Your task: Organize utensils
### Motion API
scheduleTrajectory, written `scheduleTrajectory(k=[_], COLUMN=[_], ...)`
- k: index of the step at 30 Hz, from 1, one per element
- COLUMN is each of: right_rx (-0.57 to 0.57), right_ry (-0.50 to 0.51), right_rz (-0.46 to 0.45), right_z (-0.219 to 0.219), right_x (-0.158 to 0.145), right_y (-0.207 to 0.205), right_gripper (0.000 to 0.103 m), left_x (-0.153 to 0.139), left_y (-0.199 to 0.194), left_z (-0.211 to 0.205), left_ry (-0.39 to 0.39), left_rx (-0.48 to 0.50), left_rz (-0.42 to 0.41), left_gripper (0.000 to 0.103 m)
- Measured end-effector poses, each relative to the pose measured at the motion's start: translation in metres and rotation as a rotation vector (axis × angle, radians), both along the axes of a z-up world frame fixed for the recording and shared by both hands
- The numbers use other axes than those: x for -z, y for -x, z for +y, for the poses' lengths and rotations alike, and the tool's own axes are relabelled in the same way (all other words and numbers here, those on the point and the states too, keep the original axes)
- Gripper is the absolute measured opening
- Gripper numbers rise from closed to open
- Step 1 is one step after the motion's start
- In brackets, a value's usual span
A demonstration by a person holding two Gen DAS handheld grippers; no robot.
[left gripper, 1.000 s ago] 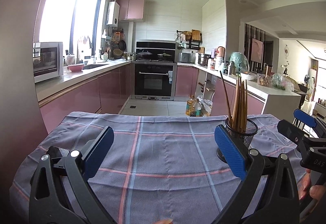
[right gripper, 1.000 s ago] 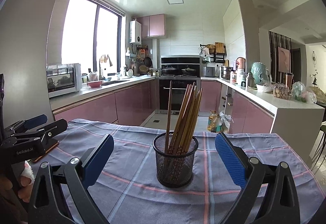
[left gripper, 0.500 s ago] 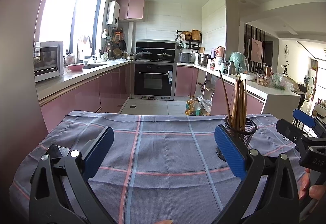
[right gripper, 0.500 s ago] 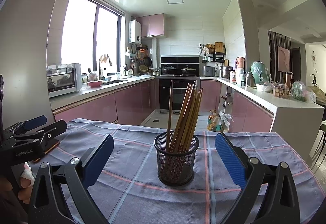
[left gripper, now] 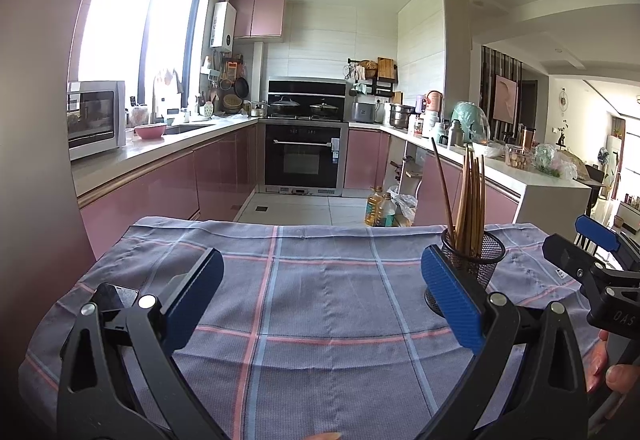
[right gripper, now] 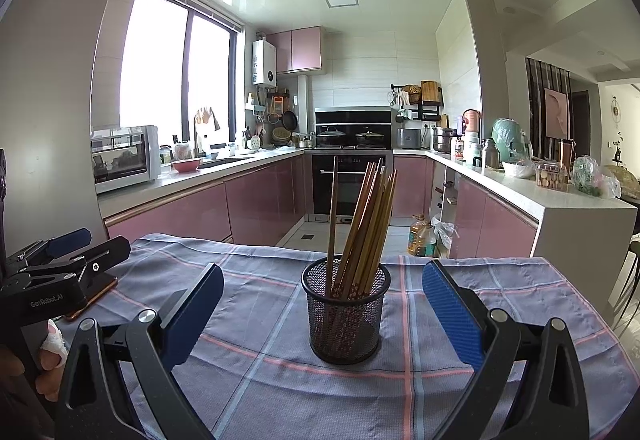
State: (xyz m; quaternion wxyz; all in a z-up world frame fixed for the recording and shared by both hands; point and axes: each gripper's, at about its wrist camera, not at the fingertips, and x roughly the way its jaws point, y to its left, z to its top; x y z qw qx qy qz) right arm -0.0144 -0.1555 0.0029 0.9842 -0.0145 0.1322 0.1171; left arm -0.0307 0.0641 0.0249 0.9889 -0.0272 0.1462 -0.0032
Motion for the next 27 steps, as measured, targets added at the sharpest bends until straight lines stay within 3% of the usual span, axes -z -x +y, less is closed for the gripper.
scheduleTrajectory(k=[27], right_rx=[-0.001], right_ry=[-0.006], right_rz=[0.0], right_z=[-0.0001], right_x=[-0.0003], right_y=[-0.003], right_gripper=[0.096], left_x=[-0.0014], left_y=[0.0006], left_z=[-0.0002], left_ry=[-0.009], left_rx=[-0.002], left_rz=[-0.007], left_gripper=[0.097])
